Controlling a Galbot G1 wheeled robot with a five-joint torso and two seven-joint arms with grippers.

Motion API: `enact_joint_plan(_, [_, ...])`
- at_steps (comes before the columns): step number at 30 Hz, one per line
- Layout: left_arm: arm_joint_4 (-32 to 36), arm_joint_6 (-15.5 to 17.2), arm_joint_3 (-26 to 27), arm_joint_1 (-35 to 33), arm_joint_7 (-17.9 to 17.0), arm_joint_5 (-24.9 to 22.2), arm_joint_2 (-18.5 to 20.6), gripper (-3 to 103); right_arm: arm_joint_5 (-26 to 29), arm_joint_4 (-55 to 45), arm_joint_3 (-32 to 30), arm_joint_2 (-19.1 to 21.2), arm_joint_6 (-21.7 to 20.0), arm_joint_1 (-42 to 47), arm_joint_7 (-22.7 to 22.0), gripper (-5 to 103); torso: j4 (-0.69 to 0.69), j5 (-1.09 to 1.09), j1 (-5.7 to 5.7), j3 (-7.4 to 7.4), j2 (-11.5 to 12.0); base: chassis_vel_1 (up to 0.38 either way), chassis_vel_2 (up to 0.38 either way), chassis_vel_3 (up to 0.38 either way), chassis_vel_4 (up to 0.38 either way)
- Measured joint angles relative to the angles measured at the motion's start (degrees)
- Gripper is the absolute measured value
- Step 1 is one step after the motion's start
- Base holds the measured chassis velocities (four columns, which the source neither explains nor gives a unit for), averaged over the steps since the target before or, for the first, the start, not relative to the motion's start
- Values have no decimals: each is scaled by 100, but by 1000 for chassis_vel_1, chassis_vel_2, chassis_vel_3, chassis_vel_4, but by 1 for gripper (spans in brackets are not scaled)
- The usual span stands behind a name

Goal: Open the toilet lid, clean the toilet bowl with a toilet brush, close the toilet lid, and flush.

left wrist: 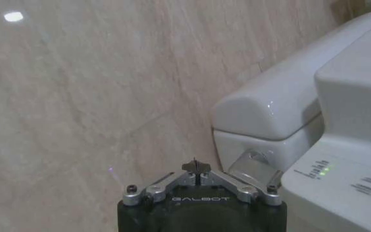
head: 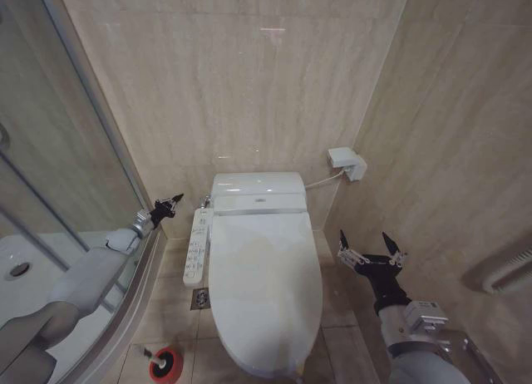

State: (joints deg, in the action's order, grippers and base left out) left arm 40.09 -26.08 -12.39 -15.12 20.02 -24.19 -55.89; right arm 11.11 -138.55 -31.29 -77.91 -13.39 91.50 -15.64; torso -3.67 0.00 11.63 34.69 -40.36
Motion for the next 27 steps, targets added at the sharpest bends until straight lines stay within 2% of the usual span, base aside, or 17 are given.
enact_joint_plan(6, [5, -43, 2, -20, 231, 4, 2, 0, 0, 0, 0, 0, 0, -2, 0, 100, -2, -1, 3, 1, 0, -93, 108, 64, -120])
enact_joint_plan(8, [4, -82, 2, -42, 433, 15, 36, 0, 0, 0, 0, 0, 0, -2, 0, 100, 4, 2, 2, 1, 1, -15, 44, 6, -23])
enact_joint_plan(10, [4, -98, 2, -59, 542, 19, 53, 0, 0, 0, 0, 0, 0, -1, 0, 100, 4, 1, 1, 0, 0, 0, 0, 0, 0])
enact_joint_plan(13, [-94, -183, -33, -55, 880, 75, 68, 0, 0, 0, 0, 0, 0, 0, 0, 100, 1, 1, -2, -1, 0, 0, 0, 0, 0])
enact_joint_plan(27, [-341, -250, -364, 146, 1207, 61, -186, 0, 0, 0, 0, 0, 0, 0, 0, 100, 0, 0, 0, 0, 0, 0, 0, 0, 0])
